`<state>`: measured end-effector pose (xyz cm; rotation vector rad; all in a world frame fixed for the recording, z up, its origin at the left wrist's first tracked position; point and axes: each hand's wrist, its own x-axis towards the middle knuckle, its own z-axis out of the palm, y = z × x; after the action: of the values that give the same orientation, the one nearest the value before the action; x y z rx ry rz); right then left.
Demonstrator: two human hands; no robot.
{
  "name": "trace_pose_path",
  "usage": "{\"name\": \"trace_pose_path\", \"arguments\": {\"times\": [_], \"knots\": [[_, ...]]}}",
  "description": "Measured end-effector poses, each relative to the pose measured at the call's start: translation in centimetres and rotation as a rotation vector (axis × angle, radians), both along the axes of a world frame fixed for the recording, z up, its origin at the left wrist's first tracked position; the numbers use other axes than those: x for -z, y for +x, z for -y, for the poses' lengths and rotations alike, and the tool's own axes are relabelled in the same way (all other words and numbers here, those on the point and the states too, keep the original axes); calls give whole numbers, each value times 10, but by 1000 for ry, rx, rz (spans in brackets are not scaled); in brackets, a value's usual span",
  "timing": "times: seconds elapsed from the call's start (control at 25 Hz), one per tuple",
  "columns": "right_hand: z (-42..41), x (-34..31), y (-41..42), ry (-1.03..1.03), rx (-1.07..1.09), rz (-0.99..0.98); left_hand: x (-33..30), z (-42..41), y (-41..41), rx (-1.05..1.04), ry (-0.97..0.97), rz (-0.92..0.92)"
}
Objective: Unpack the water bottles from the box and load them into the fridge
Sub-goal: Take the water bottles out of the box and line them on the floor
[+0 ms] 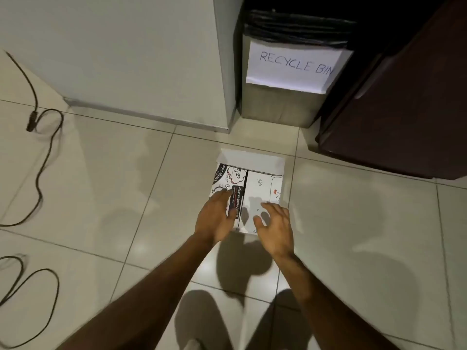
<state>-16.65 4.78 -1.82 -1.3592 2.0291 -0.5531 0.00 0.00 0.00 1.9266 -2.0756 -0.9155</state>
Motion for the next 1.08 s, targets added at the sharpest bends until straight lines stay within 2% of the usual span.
{"name": "trace_pose_path", "arguments": {"times": [0.08, 0.2, 0.36, 0.48, 0.56, 0.76, 0.84, 0.96, 1.08], "knots": [[9, 36, 9, -48, -2, -35, 40, 13, -3, 2, -34, -10], [31, 82, 19, -58, 10, -142, 93, 42, -9, -4, -85, 88], [42, 119, 28, -73, -33, -214, 128, 60, -17, -93, -66, 91], [45, 129, 37, -4, -74, -273, 142, 64, -15, -102, -13, 100], [44, 131, 38, 20, -86, -295, 146, 70, -13, -68, -43, 100], [38, 138, 34, 29, -105, -245, 124, 133, -22, 28, -329, 7], [38, 142, 32, 34, -117, -252, 123, 161, -27, 76, -309, 46], [34, 147, 30, 18, -146, -293, 144, 182, -29, 142, -176, 154], [29, 149, 30, -24, -165, -304, 155, 178, -31, 107, -74, 132]]}}
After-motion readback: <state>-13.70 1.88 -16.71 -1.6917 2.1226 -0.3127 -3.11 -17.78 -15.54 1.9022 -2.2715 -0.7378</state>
